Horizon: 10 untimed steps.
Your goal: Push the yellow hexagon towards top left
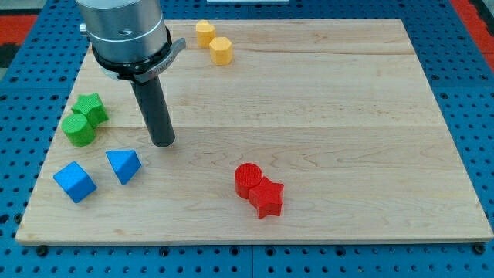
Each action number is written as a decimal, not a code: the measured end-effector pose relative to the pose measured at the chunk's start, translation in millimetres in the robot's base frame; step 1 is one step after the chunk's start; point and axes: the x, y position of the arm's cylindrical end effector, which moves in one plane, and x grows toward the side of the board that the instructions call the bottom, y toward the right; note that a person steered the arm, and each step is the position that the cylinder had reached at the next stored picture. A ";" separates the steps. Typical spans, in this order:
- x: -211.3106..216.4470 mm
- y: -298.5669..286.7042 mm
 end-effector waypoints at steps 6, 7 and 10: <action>-49.8 141.5; -68.4 162.3; -159.6 132.4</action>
